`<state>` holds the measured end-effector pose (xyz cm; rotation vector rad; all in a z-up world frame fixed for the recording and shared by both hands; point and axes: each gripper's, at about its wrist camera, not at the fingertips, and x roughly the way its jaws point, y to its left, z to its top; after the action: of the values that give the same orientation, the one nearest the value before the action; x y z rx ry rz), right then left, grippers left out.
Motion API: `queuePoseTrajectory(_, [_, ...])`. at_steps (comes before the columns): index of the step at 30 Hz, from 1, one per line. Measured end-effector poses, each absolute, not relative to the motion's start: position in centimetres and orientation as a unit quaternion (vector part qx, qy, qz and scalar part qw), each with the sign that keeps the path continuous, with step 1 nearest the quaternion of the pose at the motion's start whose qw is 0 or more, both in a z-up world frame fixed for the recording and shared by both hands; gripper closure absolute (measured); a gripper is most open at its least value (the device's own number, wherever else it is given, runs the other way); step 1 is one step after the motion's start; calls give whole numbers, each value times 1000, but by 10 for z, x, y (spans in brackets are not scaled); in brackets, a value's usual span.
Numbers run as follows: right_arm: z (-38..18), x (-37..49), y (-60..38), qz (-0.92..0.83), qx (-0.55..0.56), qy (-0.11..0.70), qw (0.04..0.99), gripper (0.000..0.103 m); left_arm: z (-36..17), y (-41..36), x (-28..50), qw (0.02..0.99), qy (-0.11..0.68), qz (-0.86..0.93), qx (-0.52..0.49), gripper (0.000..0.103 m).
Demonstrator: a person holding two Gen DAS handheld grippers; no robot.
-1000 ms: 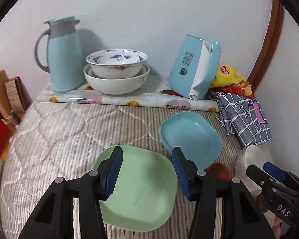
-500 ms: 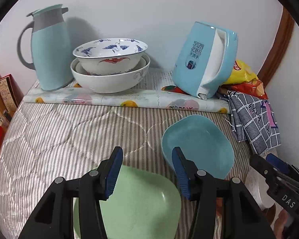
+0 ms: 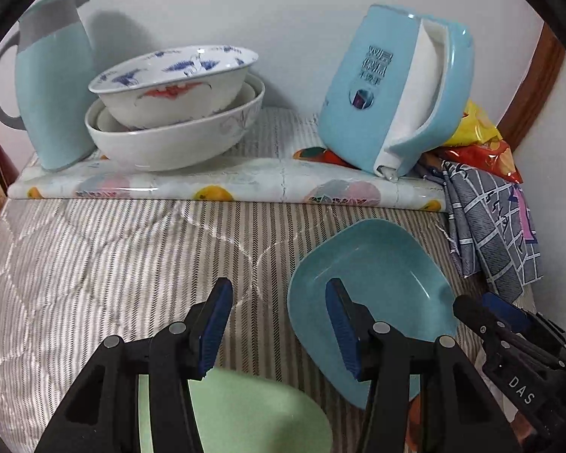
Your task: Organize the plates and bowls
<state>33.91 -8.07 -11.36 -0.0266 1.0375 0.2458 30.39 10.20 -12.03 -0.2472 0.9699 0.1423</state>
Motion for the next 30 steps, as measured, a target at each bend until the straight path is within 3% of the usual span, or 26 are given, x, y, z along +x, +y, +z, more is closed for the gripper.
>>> queuePoseTrajectory(2, [-117,342,-77,112,-23,496,861,63,-125,101,308,874,467,65,-118,54])
queuePoseTrajectory(12, [-134,357,-68,109,-44,510,852,65,-144,101,323,864,485,55,-121,64])
queuePoseTrajectory(14, [-137,359,-66,108,-49,513,850,66,-146,99,326,862,489,53,-118,69])
queuePoseTrajectory(18, [-145,362,-63,109,-51,526,842,77,-153,96,333,857,499,51,-121,80])
queuePoseTrajectory(20, [-149,364,-61,110,-51,530,839,85,-157,95,335,852,506,52,-122,91])
queuePoseTrajectory(26, [-148,363,-66,103,-43,514,851,95,-157,96,333,857,496,49,-132,94])
queuePoseTrajectory(30, [-135,359,-68,104,-40,497,860,95,-144,98,327,865,482,48,-133,94])
